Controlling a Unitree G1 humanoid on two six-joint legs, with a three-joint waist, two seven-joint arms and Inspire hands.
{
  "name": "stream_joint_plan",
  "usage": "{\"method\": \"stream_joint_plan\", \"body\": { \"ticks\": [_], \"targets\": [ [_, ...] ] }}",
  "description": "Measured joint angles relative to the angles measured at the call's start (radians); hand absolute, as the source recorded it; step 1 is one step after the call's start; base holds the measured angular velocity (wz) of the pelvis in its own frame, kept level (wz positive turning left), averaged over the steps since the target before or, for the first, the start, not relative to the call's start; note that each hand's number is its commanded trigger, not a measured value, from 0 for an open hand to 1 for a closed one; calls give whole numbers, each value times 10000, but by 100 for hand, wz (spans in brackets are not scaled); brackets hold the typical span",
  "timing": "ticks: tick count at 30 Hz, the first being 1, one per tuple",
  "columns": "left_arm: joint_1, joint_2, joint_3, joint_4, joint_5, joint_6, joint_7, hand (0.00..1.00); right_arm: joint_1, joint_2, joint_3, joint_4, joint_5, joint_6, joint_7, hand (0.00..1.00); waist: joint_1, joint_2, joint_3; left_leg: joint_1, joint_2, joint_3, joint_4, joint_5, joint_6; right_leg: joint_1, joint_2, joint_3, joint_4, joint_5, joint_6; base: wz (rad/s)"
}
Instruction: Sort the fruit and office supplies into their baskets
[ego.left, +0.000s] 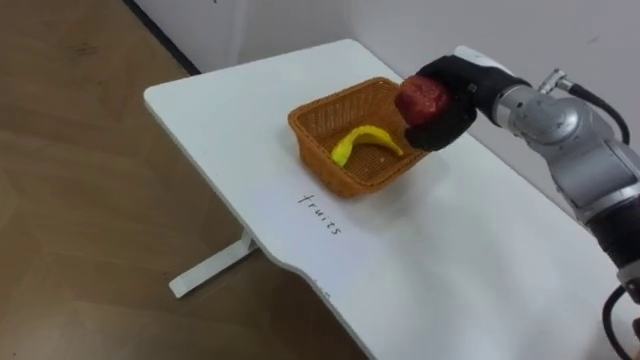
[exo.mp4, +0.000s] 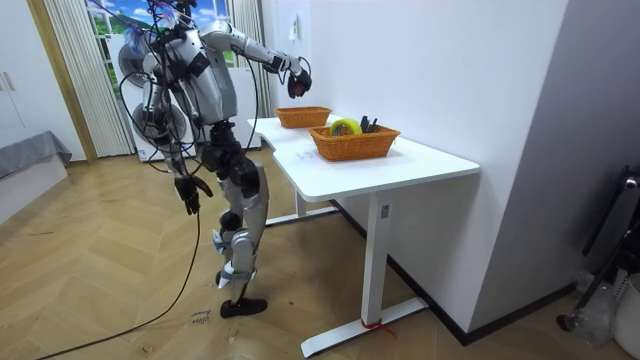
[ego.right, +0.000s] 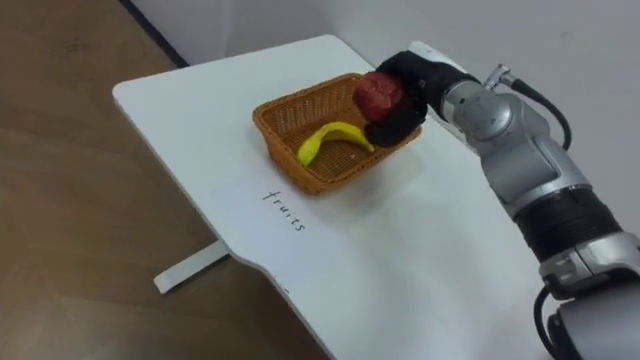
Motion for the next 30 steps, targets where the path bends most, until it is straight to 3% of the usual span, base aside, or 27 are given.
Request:
{"method": "stream_joint_plan", "body": {
  "ticks": [6, 10, 13, 25, 26, 27, 28, 30],
  "targets": [
    [97, -50, -56, 13, 10, 60, 22, 0, 12, 4, 218, 129, -40, -2, -114, 100, 61, 61, 6, -1, -145, -308, 42, 8, 18, 172, -37, -277, -2, -31, 49, 16],
    [147, -224, -85, 10, 14, 170, 23, 0, 12, 6, 219, 302, -53, -5, -465, 100, 154, 245, -19, -103, -192, -336, 121, 10, 39, 181, -57, -331, -2, -31, 49, 5],
    [227, -199, -70, -62, 20, 235, 29, 0, 12, 6, 220, 524, -92, 4, -794, 100, 226, 315, 6, -142, -198, -365, 150, 13, 44, 165, -60, -387, 0, -33, 53, 4],
    [639, -199, -74, -1045, 22, 420, -143, 0, 12, 6, 217, 812, -110, -11, -1771, 100, 256, 381, -14, -338, -341, -563, 279, 13, 65, 95, -157, -783, 24, -62, 101, 4],
    [639, -167, -74, -1070, 14, 420, -148, 0, 11, 6, 217, 876, -80, -33, -1798, 84, 260, 384, -14, -343, -346, -572, 284, 16, 70, 95, -161, -784, 24, -63, 101, 7],
    [640, -90, -73, -1116, 3, 419, -151, 0, 9, 6, 217, 1061, -5, -79, -1849, 46, 295, 380, -18, -361, -350, -585, 310, 21, 77, 97, -164, -785, 29, -63, 101, 8],
    [637, -35, -67, -1161, 26, 413, -152, 0, 8, 6, 217, 1280, 1, -119, -1894, 1, 343, 382, -20, -433, -351, -586, 355, 21, 80, 92, -159, -785, 30, -62, 101, 9],
    [571, -24, -67, -1149, 33, 402, -154, 0, 4, 6, 202, 1620, 18, -191, -2020, 0, 441, 397, -33, -566, -364, -587, 439, 15, 82, -26, -143, -789, 39, -62, 101, 4]
  ]
}}
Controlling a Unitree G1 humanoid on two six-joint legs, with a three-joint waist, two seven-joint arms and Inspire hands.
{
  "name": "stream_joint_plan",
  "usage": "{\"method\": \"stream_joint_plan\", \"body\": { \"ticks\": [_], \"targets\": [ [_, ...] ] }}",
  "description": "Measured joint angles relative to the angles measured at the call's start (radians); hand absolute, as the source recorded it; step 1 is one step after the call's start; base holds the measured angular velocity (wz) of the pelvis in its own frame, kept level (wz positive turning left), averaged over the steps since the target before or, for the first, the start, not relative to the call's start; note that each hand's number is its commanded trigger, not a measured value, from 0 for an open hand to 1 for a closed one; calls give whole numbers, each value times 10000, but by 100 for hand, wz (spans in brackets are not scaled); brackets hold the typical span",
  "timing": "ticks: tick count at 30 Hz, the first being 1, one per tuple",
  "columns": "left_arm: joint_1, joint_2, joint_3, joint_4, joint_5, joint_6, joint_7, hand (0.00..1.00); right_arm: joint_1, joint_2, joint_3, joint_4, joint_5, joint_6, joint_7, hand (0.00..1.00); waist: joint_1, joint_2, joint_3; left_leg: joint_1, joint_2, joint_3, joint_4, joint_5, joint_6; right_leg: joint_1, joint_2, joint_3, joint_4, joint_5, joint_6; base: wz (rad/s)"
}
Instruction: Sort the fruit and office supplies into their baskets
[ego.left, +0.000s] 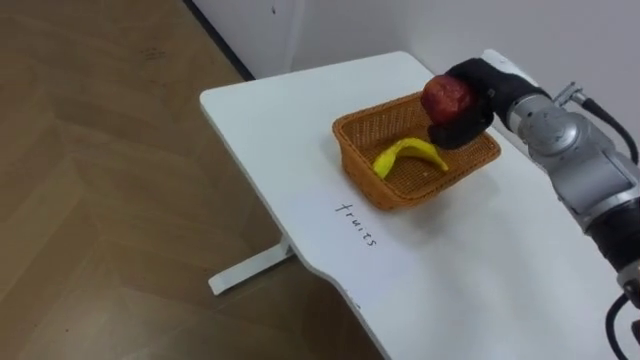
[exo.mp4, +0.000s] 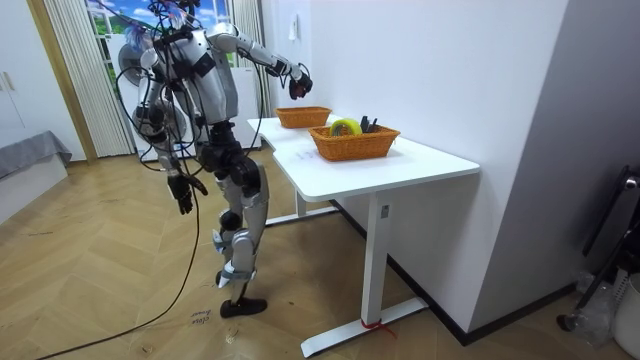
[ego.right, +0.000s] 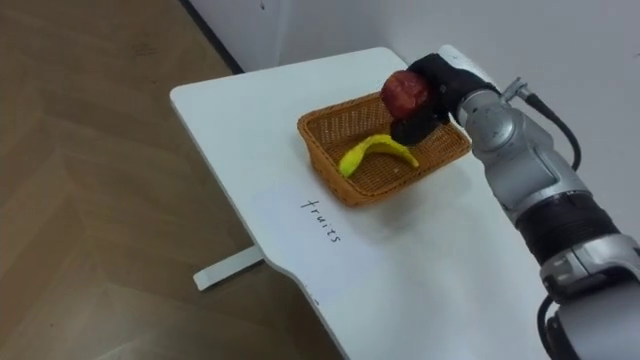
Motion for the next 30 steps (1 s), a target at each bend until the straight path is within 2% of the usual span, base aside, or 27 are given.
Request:
{"method": "stream_joint_plan", "body": {
  "ticks": [5, 9, 12, 13, 15, 16, 18, 23, 30],
  "targets": [
    [-220, -9, -9, 159, -5, -9, 10, 0, -28, 0, -80, 958, 255, -85, -280, 0, 110, 21, -11, -510, -68, -98, 121, 40, -23, -403, -14, -49, 36, 0, -2, 6],
    [-415, 7, -5, 216, -2, -11, -1, 0, -67, -16, -89, 1262, 446, -62, -435, 0, 99, -40, -55, -986, -129, -204, 208, 137, -27, -889, -59, -44, 178, -1, -5, 8],
    [-518, 3, 3, 287, 3, -81, -23, 0, -184, -18, -88, 1292, 449, -52, -537, 0, 118, -48, -15, -1169, -119, -202, 213, 200, -5, -1086, -108, -13, 202, -1, -6, 0],
    [-522, 4, 5, 308, 4, -87, -28, 0, -346, -14, -73, 1409, 503, -76, -538, 0, 117, -59, 35, -1209, -131, -196, 213, 203, 0, -1128, -123, -11, 204, -1, -6, 0],
    [-527, 10, 2, 308, -19, -139, -29, 0, -622, -18, -67, 1813, 591, -110, -581, 0, 116, -120, 72, -1306, -142, -190, 209, 217, 20, -1219, -144, -23, 210, 0, -6, 0],
    [-531, 10, -1, 308, -33, -225, -32, 0, -783, -19, -67, 2022, 592, -111, -632, 0, 116, -163, 139, -1330, -146, -185, 225, 223, 29, -1230, -147, -57, 209, 1, -8, 3],
    [-535, 20, 0, 309, -35, -322, -32, 0, -902, -18, -66, 2177, 590, -152, -716, 0, 118, -234, 204, -1370, -148, -186, 255, 222, 31, -1248, -145, -88, 209, 2, -8, 2],
    [-657, 15, -5, 335, -55, -584, -55, 0, -974, -21, -65, 2355, 591, -307, -820, 0, 112, -354, 209, -1518, -137, -142, 260, 218, 32, -1379, -127, -202, 159, 4, -9, 1],
    [-711, 12, 96, 365, -55, -752, -52, 0, -993, -53, -82, 2254, 491, -373, -719, 0, 73, -354, 203, -1476, -111, 5, 237, 189, 62, -1415, -146, 43, 149, 4, -9, -7]
  ]
}}
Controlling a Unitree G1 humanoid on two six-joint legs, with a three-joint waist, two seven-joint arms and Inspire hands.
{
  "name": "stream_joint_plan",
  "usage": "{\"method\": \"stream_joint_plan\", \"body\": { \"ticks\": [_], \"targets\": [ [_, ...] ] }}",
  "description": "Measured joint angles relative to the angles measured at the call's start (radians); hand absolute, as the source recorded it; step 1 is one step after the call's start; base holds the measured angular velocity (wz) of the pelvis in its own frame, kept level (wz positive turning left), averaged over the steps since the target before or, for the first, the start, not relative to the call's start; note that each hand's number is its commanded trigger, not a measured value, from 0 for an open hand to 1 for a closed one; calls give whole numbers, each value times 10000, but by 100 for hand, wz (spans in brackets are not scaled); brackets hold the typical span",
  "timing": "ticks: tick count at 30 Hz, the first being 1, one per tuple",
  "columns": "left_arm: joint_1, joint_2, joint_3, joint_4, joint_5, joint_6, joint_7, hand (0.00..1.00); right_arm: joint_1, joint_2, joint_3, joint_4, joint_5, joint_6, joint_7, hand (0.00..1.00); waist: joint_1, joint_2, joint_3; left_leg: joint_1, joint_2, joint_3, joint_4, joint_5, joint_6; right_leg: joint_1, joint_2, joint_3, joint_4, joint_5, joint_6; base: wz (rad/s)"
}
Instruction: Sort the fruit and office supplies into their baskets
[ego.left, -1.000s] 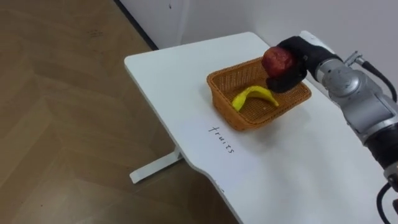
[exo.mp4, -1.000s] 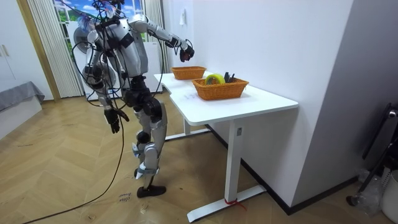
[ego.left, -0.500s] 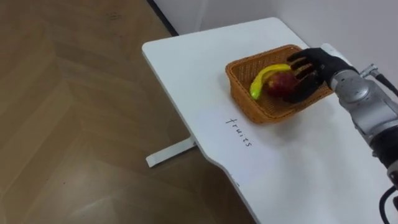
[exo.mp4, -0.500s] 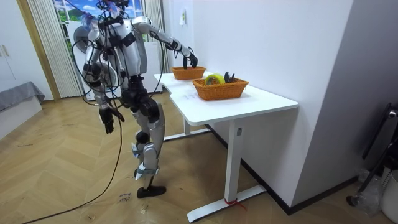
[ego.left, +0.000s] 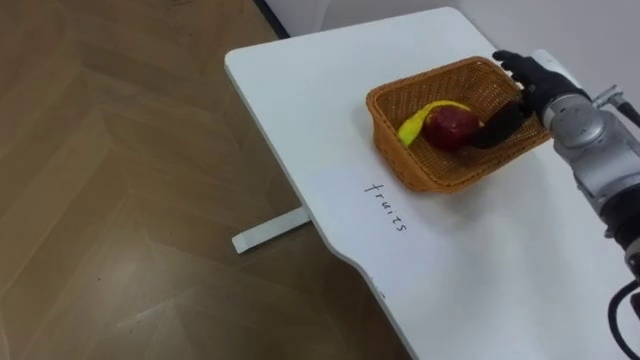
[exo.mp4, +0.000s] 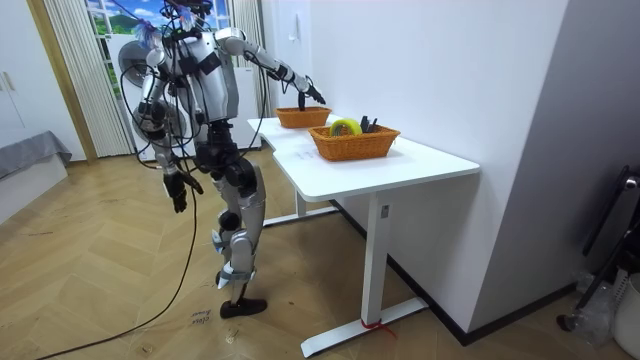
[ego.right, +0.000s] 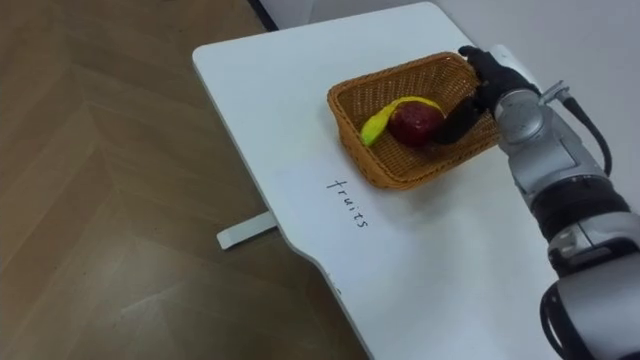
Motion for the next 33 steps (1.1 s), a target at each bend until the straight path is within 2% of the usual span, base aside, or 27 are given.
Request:
{"method": "stream_joint_plan", "body": {
  "ticks": [3, 6, 7, 10, 13, 17, 19, 21, 22, 25, 26, 27, 30, 33],
  "targets": [
    [-110, -1, 7, 112, 5, 1, -52, 0, 1, -34, -6, -503, -356, 29, 158, 0, -66, 3, -9, 40, 33, 147, -3, -11, 22, -24, -19, 201, 11, -1, 0, -15],
    [-116, 2, 43, 155, -4, 5, -122, 0, -1, -229, -5, -1571, -383, 10, 211, 0, -291, 6, -31, 186, 54, 292, -26, -32, 55, 47, -28, 425, 12, 0, -1, -17],
    [-170, -2, 45, 243, -3, 14, -120, 0, -4, -282, -6, -1822, -385, -13, 210, 0, -345, 18, -76, 289, 72, 363, -13, -49, 80, 50, -32, 565, -3, 0, -1, -18],
    [-272, -3, 117, 324, -45, 17, -108, 0, -4, -289, -7, -2190, -444, -16, 217, 0, -500, 97, -119, 538, 132, 550, -83, -93, 105, 199, -35, 793, 1, 1, -1, -22],
    [-366, -89, 143, 375, -196, 18, -87, 0, -3, -461, -38, -2676, -741, -5, 221, 0, -844, 121, -252, 597, 157, 636, -84, -92, 105, 210, -40, 842, 26, 5, -8, -11],
    [-443, -252, 237, 355, -740, 18, 270, 0, -3, -655, -392, -3522, -727, 49, 223, 0, -1215, 241, -246, 892, 255, 977, -265, -91, 113, 317, -34, 1356, 51, 27, -44, -30],
    [-552, -306, 501, 241, -1000, 18, 337, 0, 19, -665, -768, -4366, -733, 157, 251, 0, -1552, 243, -286, 1061, 347, 1204, -419, -85, 117, 349, -27, 1469, 34, 48, -76, -32],
    [-729, -349, 533, 213, -1330, 13, 511, 0, 21, -669, -1082, -4982, -750, 130, 252, 0, -1915, 274, -285, 1205, 408, 1404, -448, -84, 115, 355, -2, 1658, 23, 54, -87, -24],
    [-832, -403, 528, 215, -1476, 8, 618, 0, 21, -670, -1331, -5195, -749, 99, 252, 0, -2053, 329, -323, 1280, 451, 1552, -453, -97, 134, 380, 3, 1755, 24, 68, -104, -30],
    [-1135, -444, 490, 203, -2032, -40, 685, 0, 20, -681, -2002, -5212, -682, 109, 209, 0, -2352, 401, -361, 1524, 515, 1837, -571, -110, 157, 473, 3, 2170, 84, 72, -106, -31],
    [-1168, -449, 497, 203, -2035, -47, 684, 0, 20, -684, -2077, -5206, -648, 128, 214, 0, -2482, 417, -364, 1578, 525, 1871, -596, -115, 165, 495, 1, 2190, 86, 72, -106, -22],
    [-1322, -456, 502, 203, -2030, -47, 700, 0, 23, -699, -2290, -5204, -529, 135, 219, 0, -2773, 455, -378, 1616, 542, 1940, -590, -130, 184, 511, -5, 2208, 88, 72, -106, -22],
    [-1452, -491, 501, 207, -1987, -45, 719, 0, 247, -866, -3005, -5440, -237, 143, 247, 0, -3112, 644, -381, 1746, 659, 2256, -694, -156, 210, 451, 28, 2463, 104, 171, -125, -34],
    [-1442, -503, 495, 221, -2020, -42, 694, 0, 386, -958, -3638, -5564, -89, 154, 207, 0, -3591, 835, -437, 1881, 703, 2482, -792, -167, 237, 414, 18, 2574, 145, 213, -119, -28]
  ]
}}
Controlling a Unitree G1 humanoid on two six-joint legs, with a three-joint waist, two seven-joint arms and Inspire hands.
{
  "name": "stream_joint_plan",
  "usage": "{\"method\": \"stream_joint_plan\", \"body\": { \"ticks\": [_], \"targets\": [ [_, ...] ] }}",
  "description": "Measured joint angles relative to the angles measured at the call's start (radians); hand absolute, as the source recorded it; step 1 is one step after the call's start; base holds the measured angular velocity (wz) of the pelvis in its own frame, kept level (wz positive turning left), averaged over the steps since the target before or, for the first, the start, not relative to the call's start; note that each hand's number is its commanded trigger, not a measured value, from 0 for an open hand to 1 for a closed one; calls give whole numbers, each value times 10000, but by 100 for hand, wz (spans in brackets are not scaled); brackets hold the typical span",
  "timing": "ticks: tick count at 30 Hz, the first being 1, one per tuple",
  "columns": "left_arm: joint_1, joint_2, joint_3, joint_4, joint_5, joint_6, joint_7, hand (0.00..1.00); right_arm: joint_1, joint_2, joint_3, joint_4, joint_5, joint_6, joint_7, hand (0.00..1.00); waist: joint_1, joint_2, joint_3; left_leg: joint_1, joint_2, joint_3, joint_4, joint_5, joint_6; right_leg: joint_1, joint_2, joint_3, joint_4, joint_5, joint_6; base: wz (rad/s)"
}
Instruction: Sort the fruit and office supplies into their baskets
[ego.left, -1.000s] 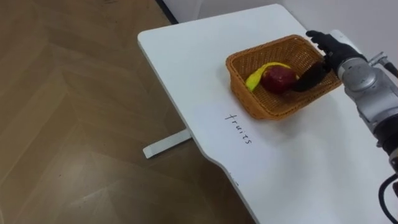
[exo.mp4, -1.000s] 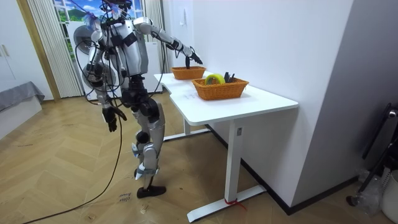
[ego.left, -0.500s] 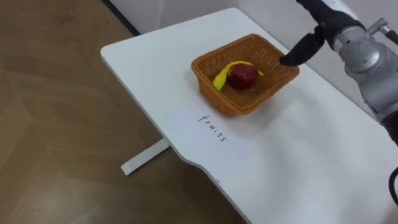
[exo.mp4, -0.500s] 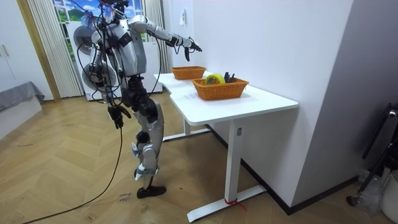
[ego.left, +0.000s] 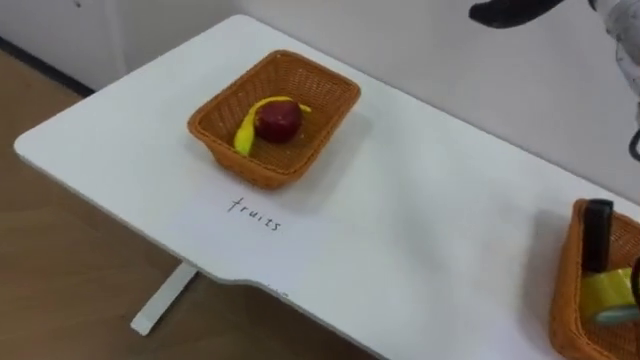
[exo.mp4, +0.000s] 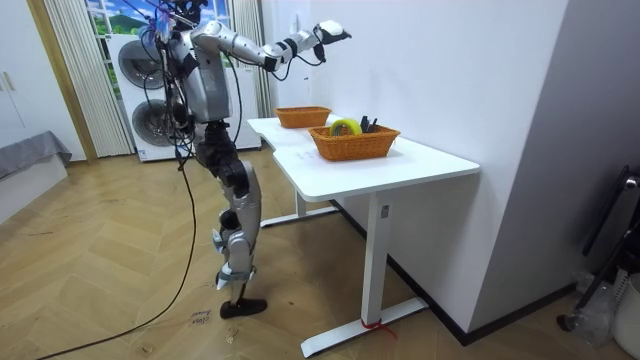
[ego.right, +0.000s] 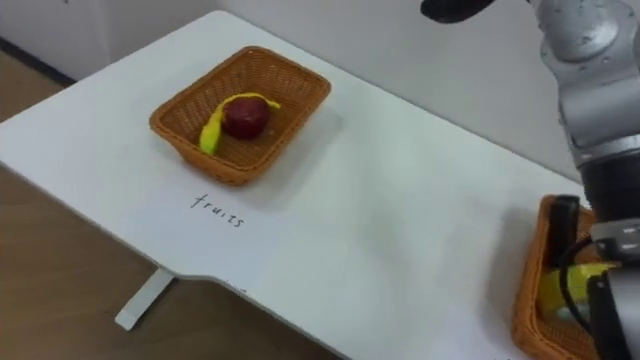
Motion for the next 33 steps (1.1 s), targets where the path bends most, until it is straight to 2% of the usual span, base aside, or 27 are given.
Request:
{"method": "stream_joint_plan", "body": {
  "ticks": [1, 4, 8, 10, 12, 17, 21, 22, 25, 28, 33],
  "targets": [
    [-1, 5, 11, 17, 0, 3, -7, 0, 55, -115, -180, -22, 44, 0, -6, 0, -122, 89, -40, 48, 6, 99, -79, 8, 10, -46, -9, 122, 22, 0, 0, -31],
    [-62, 6, 6, 128, -232, -10, -15, 0, 599, -233, -843, -482, 434, 9, -210, 0, -419, 217, -54, 355, 103, 578, -301, 21, 34, -24, 0, 461, 23, 0, 0, -36],
    [-136, 0, -51, 417, -358, -22, -18, 0, 802, -249, -1081, -698, 1414, 15, -368, 0, -910, 253, -55, 554, 205, 909, -527, 11, 29, -53, 43, 681, 40, 4, -6, -34],
    [-165, 17, -36, 365, -326, -38, -17, 0, 1084, -296, -1569, -703, 2595, 11, -587, 0, -1149, 236, -62, 659, 309, 1162, -604, -41, 10, -66, 143, 918, 15, 53, -39, -30],
    [-173, 21, 7, 359, -138, -82, -18, 0, 1442, -304, -2091, -721, 2984, 6, -793, 0, -1313, 220, -68, 739, 345, 1249, -608, -83, 5, -20, 175, 980, 14, 53, -39, -17],
    [-134, 26, -16, 368, -186, -166, 96, 0, 2446, -321, -2919, -748, 4161, -16, -1502, 0, -1587, 285, -20, 1027, 436, 1723, -699, -153, 13, 22, 225, 1290, -5, 59, -46, -26],
    [-25, 29, 15, 364, -247, -235, 207, 0, 3354, -343, -3602, -1278, 4604, -37, -2045, 0, -2009, 386, -23, 1074, 536, 1966, -695, -272, -21, -45, 320, 1565, -5, 74, -62, -22],
    [-24, 25, 16, 367, -320, -315, 209, 0, 3572, -350, -3955, -1364, 4763, -93, -2270, 0, -2137, 394, -24, 1101, 562, 2082, -694, -279, -22, -72, 336, 1645, -3, 76, -65, -16],
    [16, 39, 57, 404, -327, -572, 359, 0, 4164, -368, -4596, -1480, 5027, -259, -2967, 0, -2220, 395, -28, 1305, 673, 2449, -811, -305, -66, -110, 442, 1885, -5, 111, -119, -36],
    [59, 49, 76, 402, -296, -698, 530, 0, 4763, -371, -5021, -1481, 5142, -494, -3622, 0, -2464, 372, -42, 1419, 760, 2685, -937, -359, -118, -110, 556, 2094, -65, 143, -169, -28],
    [295, 112, 134, 403, -307, -876, 706, 0, 5785, -371, -5842, -1481, 6008, -801, -4790, 0, -2612, 374, -70, 1491, 971, 3064, -943, -454, -251, -184, 769, 2340, -168, 244, -270, -25]
  ]
}}
